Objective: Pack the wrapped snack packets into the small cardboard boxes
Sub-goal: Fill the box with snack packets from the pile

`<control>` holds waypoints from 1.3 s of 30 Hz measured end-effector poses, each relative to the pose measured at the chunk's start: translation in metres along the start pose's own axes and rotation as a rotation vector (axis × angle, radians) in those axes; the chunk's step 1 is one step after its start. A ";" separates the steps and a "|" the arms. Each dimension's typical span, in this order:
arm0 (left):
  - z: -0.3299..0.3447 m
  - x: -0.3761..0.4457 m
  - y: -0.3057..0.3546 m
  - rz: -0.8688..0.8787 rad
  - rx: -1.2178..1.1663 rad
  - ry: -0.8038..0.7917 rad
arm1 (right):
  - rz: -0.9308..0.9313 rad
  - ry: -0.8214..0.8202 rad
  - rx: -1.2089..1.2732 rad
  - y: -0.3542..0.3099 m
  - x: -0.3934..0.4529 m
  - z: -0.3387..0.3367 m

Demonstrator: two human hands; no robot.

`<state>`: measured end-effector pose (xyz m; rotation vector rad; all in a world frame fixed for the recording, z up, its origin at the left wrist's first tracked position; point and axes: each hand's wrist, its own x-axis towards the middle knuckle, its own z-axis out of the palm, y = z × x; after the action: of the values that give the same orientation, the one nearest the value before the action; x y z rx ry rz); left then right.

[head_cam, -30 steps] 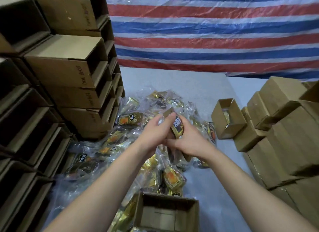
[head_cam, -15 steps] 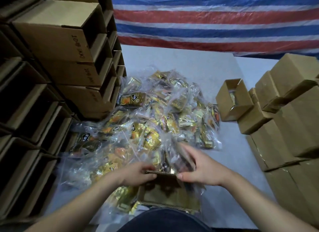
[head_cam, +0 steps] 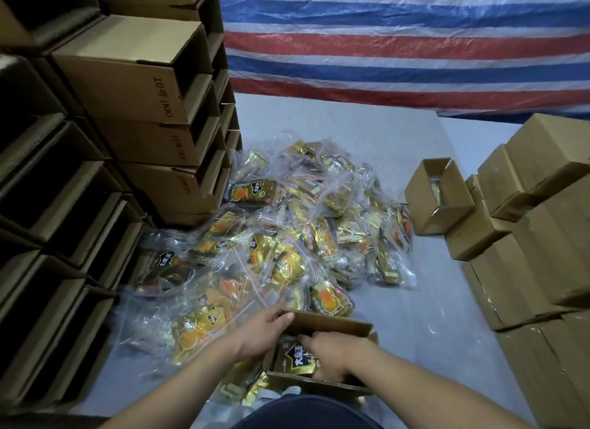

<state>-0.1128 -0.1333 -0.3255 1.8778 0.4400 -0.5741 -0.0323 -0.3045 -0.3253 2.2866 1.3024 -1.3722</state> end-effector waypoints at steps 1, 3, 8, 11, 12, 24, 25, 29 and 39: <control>0.004 0.000 0.000 -0.009 -0.016 0.016 | 0.022 0.013 -0.032 -0.001 0.006 0.008; 0.010 0.000 -0.004 -0.020 0.005 0.055 | 0.064 0.042 -0.083 -0.001 0.016 0.019; 0.010 0.001 -0.007 -0.005 -0.028 0.088 | 0.092 0.009 0.272 0.012 0.018 0.020; 0.011 0.001 -0.005 0.002 0.003 0.075 | 0.051 0.035 0.433 0.021 0.007 0.013; 0.012 0.001 -0.006 0.001 0.020 0.073 | 0.040 0.077 0.441 0.023 0.002 0.012; 0.010 0.003 -0.006 0.025 0.104 0.049 | 0.113 -0.092 0.356 -0.012 0.008 0.000; 0.010 0.003 -0.006 0.028 0.091 0.043 | 0.115 -0.065 0.365 -0.012 0.005 -0.002; 0.006 0.000 -0.002 0.031 0.012 -0.013 | 0.074 0.067 0.479 0.003 -0.020 -0.008; -0.001 -0.002 0.001 0.059 0.119 -0.124 | 0.101 0.512 0.220 0.041 -0.043 -0.023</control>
<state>-0.1135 -0.1321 -0.3237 1.9492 0.2740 -0.6856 0.0043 -0.3423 -0.2899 2.9452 1.1768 -0.9710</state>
